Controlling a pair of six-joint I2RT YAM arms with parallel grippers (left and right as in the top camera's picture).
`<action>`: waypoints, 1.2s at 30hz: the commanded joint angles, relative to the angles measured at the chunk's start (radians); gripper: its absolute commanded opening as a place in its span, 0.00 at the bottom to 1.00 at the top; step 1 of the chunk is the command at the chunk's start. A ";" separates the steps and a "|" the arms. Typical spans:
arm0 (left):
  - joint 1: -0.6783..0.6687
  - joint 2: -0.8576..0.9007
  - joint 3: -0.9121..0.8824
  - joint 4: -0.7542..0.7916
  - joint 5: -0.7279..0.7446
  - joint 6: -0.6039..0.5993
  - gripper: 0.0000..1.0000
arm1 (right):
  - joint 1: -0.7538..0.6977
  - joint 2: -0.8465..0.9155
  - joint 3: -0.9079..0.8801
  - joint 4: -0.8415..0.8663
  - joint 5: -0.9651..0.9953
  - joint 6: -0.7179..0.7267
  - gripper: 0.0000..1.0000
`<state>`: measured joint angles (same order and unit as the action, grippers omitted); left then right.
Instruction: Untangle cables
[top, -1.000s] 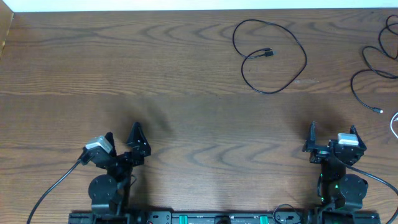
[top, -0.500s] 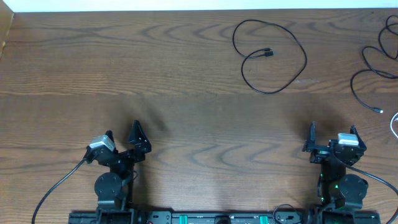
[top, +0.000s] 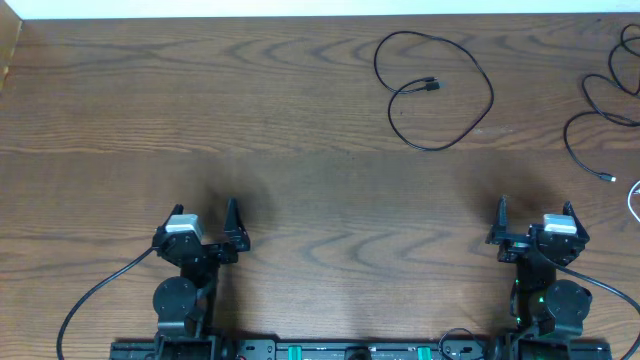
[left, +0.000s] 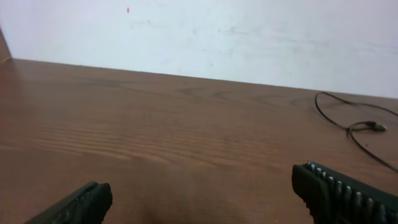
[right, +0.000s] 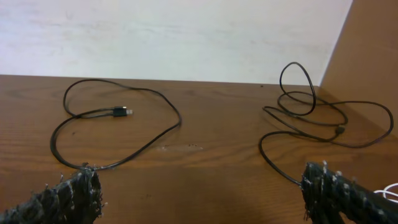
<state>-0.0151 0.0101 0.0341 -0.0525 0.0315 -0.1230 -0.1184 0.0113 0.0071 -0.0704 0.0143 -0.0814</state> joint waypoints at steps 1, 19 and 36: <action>-0.004 -0.009 -0.030 -0.020 0.018 0.048 0.98 | -0.003 -0.006 -0.002 -0.003 -0.006 -0.009 0.99; -0.001 -0.009 -0.030 -0.020 -0.027 0.048 0.98 | -0.003 -0.006 -0.002 -0.003 -0.006 -0.009 0.99; -0.001 -0.006 -0.030 -0.020 -0.027 0.048 0.98 | -0.003 -0.006 -0.002 -0.003 -0.006 -0.009 0.99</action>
<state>-0.0158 0.0101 0.0338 -0.0528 0.0269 -0.0956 -0.1184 0.0113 0.0071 -0.0704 0.0143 -0.0814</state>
